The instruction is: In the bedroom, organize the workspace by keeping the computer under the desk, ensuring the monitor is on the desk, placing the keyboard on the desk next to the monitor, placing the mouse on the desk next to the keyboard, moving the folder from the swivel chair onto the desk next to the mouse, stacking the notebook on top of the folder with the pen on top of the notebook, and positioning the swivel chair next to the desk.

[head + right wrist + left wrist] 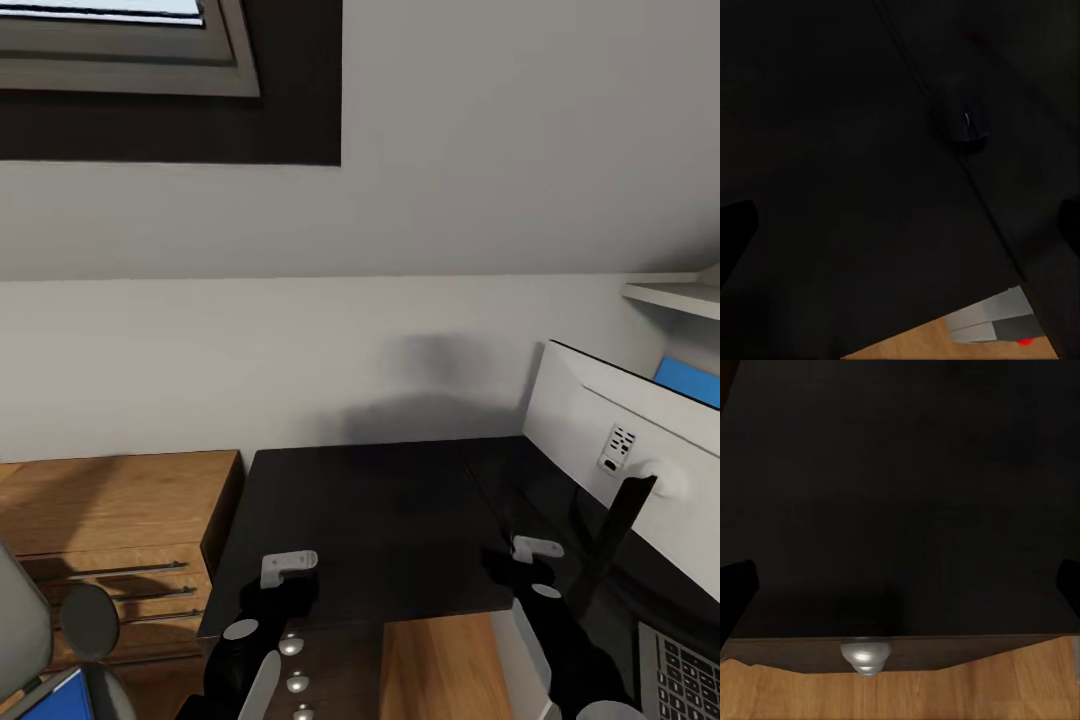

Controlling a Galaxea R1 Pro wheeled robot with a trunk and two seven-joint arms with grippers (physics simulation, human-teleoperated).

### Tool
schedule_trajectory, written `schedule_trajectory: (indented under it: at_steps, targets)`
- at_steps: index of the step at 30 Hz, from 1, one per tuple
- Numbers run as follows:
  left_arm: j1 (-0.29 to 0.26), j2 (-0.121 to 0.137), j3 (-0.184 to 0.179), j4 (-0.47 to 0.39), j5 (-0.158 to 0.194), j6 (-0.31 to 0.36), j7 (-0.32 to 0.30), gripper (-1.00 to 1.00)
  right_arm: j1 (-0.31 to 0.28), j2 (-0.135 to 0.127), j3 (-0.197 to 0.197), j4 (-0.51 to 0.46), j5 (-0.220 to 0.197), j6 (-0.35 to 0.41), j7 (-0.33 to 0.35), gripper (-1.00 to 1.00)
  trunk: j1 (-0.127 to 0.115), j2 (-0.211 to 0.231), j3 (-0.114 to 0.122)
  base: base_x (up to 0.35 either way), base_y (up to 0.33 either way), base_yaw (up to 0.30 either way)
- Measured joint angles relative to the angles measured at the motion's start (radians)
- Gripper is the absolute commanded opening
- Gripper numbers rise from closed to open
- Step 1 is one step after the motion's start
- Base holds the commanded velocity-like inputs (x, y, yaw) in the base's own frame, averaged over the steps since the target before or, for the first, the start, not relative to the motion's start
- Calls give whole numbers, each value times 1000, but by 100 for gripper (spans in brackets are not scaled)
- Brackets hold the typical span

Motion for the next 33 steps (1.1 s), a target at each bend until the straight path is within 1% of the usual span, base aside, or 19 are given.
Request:
schedule_trajectory:
  at_steps: [1,4,6,9,11,12,14,18,24,33]
  targets:
    - [0,0,0,0,0,0,0,100,-10,-6,0,33,1,-26,0,100,0,0,0,0,0,0]
    - [0,0,0,0,0,0,0,100,-23,-15,0,66,2,-50,0,100,0,0,0,0,0,0]
    - [0,0,0,1,-1,0,0,100,-34,-27,0,90,2,-64,0,100,0,0,0,0,0,0]
    - [0,0,0,1,-1,0,0,100,-38,-35,-1,102,0,-69,0,100,0,0,0,0,0,0]
    - [0,0,0,1,-1,0,0,100,-44,-44,-2,117,-2,-72,1,100,0,0,0,0,0,0]
    - [0,0,0,2,-1,0,0,100,-52,-53,-4,133,-3,-73,1,100,0,0,0,0,0,0]
    - [0,0,0,2,-1,0,0,100,-60,-59,-4,150,-4,-74,1,100,0,0,0,4,0,0]
    - [0,0,0,5,-1,0,0,100,-96,-78,-5,221,-8,-79,2,100,0,0,0,87,-48,0]
    - [0,-1,0,15,-1,0,0,100,-133,-88,-5,293,-10,-104,2,100,0,0,0,213,-144,0]
    - [0,-2,0,20,-1,0,1,100,-146,-90,-5,320,-10,-111,2,100,0,0,0,86,-64,0]
